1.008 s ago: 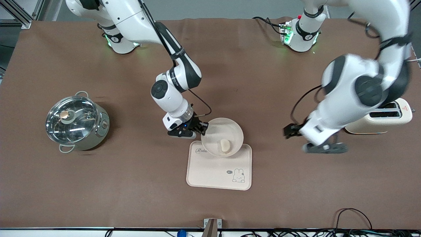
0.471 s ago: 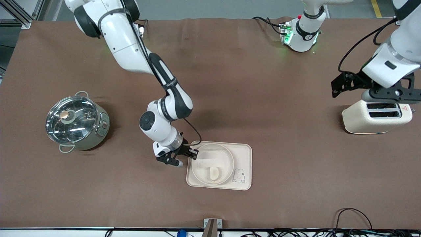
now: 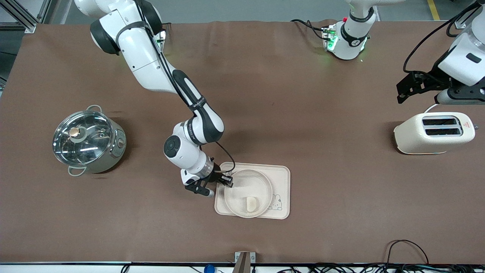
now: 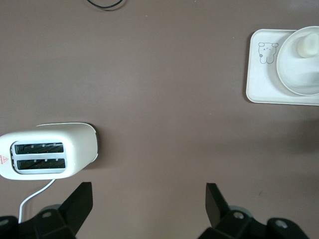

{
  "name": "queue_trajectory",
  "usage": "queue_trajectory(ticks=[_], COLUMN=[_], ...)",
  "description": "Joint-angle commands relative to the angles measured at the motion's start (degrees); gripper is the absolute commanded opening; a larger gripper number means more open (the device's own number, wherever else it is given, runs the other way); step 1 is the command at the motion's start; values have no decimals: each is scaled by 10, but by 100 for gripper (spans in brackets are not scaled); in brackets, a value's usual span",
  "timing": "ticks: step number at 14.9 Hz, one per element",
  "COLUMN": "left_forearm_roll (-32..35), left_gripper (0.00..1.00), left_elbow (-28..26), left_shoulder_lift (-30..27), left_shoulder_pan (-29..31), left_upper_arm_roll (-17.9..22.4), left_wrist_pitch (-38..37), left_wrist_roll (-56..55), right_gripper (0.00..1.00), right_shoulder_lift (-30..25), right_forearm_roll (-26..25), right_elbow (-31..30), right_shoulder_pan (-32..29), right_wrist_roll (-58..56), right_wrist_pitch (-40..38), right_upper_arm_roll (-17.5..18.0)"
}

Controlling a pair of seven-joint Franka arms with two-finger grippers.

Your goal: Place bun in plate and plate on tray

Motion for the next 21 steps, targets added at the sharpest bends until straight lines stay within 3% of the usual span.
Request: queue_trajectory(ticks=[1, 5, 7, 10, 15, 19, 21], left_forearm_roll=[1, 3, 1, 0, 1, 1, 1], left_gripper=[100, 100, 100, 100, 100, 100, 100], left_elbow=[9, 11, 12, 11, 12, 12, 12], left_shoulder_lift=[1, 3, 4, 3, 4, 5, 5], left_shoulder_pan=[9, 5, 8, 9, 8, 9, 9], left_upper_arm_roll=[3, 2, 1, 2, 2, 2, 2], left_wrist_pitch=[-2, -2, -2, -2, -2, -1, -2], left_wrist_roll=[7, 8, 9, 11, 10, 10, 11], right_gripper=[100, 100, 100, 100, 100, 100, 100], right_shoulder_lift=[-14, -79, -130, -212, -319, -401, -453], right_forearm_roll=[8, 3, -11, -111, -184, -271, -287], right_elbow=[-5, -26, -55, -89, -90, -90, -92], right_shoulder_pan=[-7, -30, -26, -32, -107, -172, -208], right_wrist_roll=[-4, -5, -11, -32, -152, -209, -211], right_wrist_pitch=[-14, -114, -158, -260, -408, -519, -570], right_upper_arm_roll=[4, 1, -34, -74, -118, -130, -129])
